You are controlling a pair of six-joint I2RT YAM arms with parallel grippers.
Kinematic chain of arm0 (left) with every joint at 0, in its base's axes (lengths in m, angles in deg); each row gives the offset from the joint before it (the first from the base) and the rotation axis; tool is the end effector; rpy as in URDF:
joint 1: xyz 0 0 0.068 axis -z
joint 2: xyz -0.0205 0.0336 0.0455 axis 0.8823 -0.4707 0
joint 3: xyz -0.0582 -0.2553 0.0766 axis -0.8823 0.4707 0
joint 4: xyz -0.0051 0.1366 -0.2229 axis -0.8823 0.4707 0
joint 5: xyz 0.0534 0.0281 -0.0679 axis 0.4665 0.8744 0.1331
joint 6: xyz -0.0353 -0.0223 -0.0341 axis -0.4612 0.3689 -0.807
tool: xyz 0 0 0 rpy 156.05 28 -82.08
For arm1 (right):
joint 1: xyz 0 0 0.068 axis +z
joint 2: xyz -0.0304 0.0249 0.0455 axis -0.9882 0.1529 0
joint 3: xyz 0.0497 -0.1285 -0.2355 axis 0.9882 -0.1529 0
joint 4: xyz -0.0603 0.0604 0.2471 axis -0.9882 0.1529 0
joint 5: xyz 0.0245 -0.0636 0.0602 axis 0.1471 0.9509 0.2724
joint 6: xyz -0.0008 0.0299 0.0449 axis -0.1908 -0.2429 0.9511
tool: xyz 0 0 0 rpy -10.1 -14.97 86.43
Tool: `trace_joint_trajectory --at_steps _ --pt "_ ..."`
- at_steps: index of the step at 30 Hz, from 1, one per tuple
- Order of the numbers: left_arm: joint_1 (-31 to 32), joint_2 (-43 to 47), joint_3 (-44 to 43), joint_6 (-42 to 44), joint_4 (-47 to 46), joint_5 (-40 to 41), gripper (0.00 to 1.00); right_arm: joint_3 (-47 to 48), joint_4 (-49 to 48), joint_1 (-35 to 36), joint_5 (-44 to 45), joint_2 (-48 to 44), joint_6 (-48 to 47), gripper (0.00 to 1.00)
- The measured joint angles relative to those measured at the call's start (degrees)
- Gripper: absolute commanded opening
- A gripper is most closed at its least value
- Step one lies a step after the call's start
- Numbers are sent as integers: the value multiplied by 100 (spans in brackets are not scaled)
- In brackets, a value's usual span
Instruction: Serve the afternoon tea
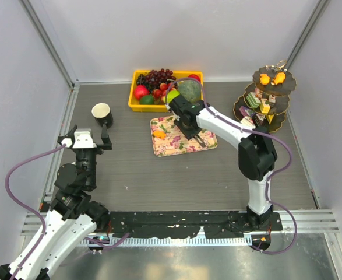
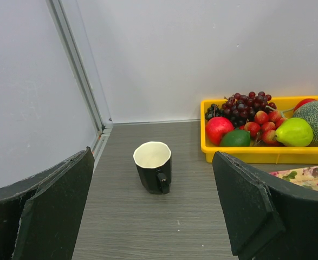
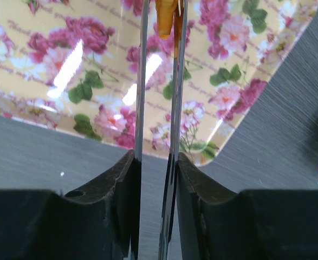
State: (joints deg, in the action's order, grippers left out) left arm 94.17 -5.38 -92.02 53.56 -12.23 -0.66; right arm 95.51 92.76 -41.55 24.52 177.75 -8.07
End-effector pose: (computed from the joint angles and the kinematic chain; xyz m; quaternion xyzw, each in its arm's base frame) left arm 0.0988 -0.0383 0.3476 0.0034 0.6190 0.0552 0.7834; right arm 0.3296 0.2606 0.2356 -0.3309 0.9166 -0.0721 0.2123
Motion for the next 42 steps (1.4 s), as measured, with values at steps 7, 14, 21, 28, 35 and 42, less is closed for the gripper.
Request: trace_joint_trajectory --at_steps 7,14,21,28,35,42 --pt "0 0 0 -2 -2 0 99 -249 391 -2 66 -1161 -37 34" --pt "0 0 0 0 -2 0 99 -138 885 -223 426 -2308 -92 36" --pt "0 0 0 0 -2 0 99 254 1202 -1373 723 -3038 -208 36" --pt "0 0 0 -2 -2 0 99 267 1213 -2476 1130 -3456 -345 38" --pt "0 2 0 -2 -2 0 99 219 1185 -3053 1287 -3359 -339 39" --pt "0 15 0 -2 0 0 99 63 1110 -3272 1252 -3121 -313 44"
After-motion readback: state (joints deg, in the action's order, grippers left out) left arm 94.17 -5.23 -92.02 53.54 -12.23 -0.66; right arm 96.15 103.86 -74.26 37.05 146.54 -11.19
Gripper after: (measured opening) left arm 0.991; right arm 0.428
